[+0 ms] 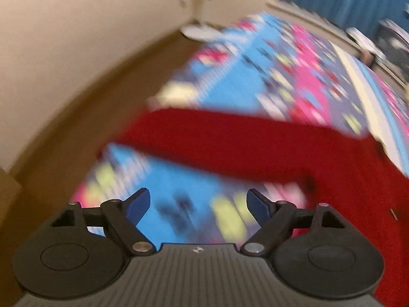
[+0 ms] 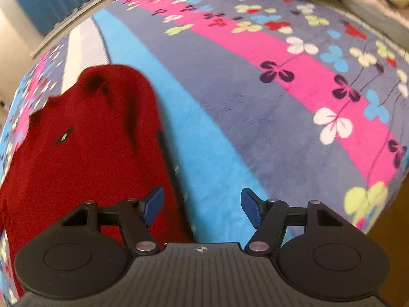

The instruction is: Fold small clothes

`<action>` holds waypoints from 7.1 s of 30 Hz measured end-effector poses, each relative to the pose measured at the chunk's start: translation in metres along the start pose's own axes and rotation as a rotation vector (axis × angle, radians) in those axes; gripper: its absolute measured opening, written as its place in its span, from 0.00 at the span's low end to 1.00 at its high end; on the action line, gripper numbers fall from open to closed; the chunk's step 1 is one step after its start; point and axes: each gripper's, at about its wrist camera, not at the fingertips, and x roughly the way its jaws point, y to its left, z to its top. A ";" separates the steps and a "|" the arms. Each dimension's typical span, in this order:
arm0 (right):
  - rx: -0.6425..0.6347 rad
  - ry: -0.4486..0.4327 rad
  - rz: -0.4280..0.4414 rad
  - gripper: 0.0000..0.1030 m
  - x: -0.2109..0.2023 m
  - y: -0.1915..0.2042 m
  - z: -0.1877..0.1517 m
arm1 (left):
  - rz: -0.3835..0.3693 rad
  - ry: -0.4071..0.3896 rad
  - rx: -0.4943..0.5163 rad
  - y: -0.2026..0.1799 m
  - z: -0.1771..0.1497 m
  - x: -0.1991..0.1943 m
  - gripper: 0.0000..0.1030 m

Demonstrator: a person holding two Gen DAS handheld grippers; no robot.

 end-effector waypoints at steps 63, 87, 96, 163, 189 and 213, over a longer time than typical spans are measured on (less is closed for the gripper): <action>-0.746 -0.095 -0.085 0.85 -0.034 0.096 -0.188 | 0.066 0.093 0.176 -0.004 -0.240 -0.042 0.98; -0.456 -0.228 -0.011 0.85 -0.043 0.110 -0.050 | 0.065 0.072 0.126 -0.017 -0.219 -0.017 0.98; -0.484 -0.149 0.005 0.85 -0.052 0.035 -0.081 | 0.078 0.054 0.196 -0.021 -0.205 -0.007 0.98; -0.440 -0.015 -0.069 0.28 -0.081 -0.058 -0.106 | -0.018 -0.016 0.407 -0.012 -0.223 -0.104 0.81; -0.654 -0.267 0.176 0.85 -0.181 0.071 -0.173 | -0.143 -0.127 0.457 -0.076 -0.249 -0.199 1.00; -0.700 -0.376 0.293 0.88 -0.265 0.095 -0.229 | -0.136 -0.079 0.357 -0.076 -0.229 -0.253 1.00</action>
